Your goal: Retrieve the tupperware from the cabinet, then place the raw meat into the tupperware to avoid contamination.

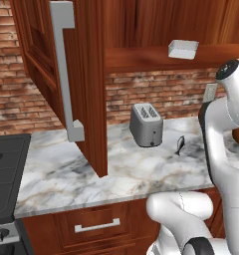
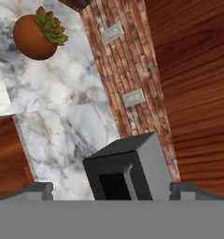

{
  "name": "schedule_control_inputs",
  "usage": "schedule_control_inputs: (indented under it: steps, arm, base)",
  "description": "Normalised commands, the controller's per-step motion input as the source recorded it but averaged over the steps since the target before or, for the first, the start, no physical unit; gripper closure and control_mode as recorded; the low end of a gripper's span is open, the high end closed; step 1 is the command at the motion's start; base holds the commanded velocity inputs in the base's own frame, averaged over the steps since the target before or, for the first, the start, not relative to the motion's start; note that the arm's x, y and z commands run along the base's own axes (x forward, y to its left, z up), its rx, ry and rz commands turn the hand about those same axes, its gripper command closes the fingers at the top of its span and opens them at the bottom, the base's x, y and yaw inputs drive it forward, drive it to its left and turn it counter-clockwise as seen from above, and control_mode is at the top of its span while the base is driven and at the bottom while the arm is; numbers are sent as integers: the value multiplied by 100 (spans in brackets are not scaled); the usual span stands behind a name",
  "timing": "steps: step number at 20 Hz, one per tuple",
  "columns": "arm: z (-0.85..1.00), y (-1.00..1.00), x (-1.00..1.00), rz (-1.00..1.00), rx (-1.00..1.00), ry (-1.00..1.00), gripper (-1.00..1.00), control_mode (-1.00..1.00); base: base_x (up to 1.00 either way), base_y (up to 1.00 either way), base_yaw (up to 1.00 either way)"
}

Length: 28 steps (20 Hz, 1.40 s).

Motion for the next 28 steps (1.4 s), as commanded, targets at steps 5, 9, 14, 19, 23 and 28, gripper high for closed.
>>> schedule_control_inputs:
  steps: [5,9,14,19,23,28]
  arm:
    - [-7,41,0,37,13,7,-100,-100]
    - [0,56,0,33,7,7,-100,-100]
    - [-8,52,-2,28,11,2,-100,-100]
    - [-8,31,-19,19,15,-2,-100,-100]
    - [33,66,0,15,14,-3,-100,-100]
    - [24,45,9,19,19,-11,-100,-100]
  base:
    - [0,0,0]
    - [0,0,0]
    - [0,0,0]
    - [0,0,0]
    - [0,0,0]
    - [0,0,0]
